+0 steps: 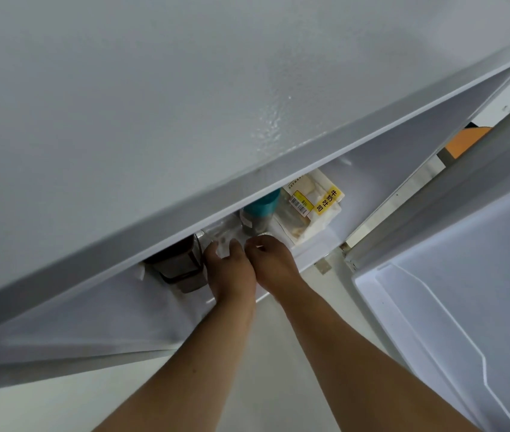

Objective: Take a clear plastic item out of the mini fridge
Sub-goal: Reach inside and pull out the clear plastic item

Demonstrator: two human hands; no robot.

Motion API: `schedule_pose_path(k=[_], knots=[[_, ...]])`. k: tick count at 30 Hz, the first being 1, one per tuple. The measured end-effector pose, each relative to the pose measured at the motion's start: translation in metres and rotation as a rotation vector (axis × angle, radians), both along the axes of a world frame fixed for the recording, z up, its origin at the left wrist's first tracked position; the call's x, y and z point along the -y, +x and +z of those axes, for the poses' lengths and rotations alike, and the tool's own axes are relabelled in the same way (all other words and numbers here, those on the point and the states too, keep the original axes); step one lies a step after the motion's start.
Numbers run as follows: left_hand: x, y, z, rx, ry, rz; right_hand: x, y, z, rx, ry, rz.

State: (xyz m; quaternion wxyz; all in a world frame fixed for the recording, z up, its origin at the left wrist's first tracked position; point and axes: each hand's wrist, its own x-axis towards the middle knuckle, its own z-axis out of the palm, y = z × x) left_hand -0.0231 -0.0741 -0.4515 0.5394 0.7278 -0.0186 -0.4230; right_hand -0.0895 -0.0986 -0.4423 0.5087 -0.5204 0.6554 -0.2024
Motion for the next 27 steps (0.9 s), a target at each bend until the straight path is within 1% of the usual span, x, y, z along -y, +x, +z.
schedule_pose_path(k=[3, 5, 7, 9, 11, 13, 16, 18, 20, 22, 25, 27], knots=[[0.006, 0.003, 0.004, -0.159, 0.000, 0.094, -0.002, -0.002, 0.004, 0.009, 0.017, -0.035], [-0.001, 0.002, 0.007, -0.130, -0.003, 0.078, -0.005, -0.004, 0.007, 0.004, 0.005, -0.054], [-0.017, -0.004, 0.016, -0.098, -0.014, 0.060, -0.008, -0.007, 0.014, 0.085, 0.026, -0.084], [-0.038, -0.008, 0.020, -0.136, -0.006, 0.009, -0.012, -0.011, 0.023, 0.188, 0.037, -0.111], [-0.053, -0.010, 0.022, -0.154, -0.026, -0.073, -0.016, -0.015, 0.031, 0.211, -0.030, -0.100], [-0.054, -0.009, 0.026, -0.201, -0.026, -0.132, -0.021, -0.020, 0.037, 0.125, -0.169, -0.074], [-0.040, -0.008, 0.036, -0.243, -0.055, -0.167, -0.023, -0.034, 0.043, -0.164, -0.392, -0.046], [-0.031, -0.011, 0.038, -0.238, -0.082, -0.221, -0.018, -0.042, 0.045, -0.344, -0.473, 0.019], [-0.024, -0.013, 0.037, -0.203, -0.067, -0.295, -0.010, -0.046, 0.046, -0.455, -0.476, 0.105], [-0.019, -0.013, 0.034, -0.260, -0.041, -0.303, -0.002, -0.045, 0.045, -0.526, -0.469, 0.196], [-0.015, -0.015, 0.028, -0.297, 0.010, -0.337, 0.005, -0.046, 0.043, -0.589, -0.432, 0.289], [-0.016, -0.010, 0.028, -0.299, 0.015, -0.324, 0.006, -0.043, 0.034, -0.594, -0.417, 0.322]])
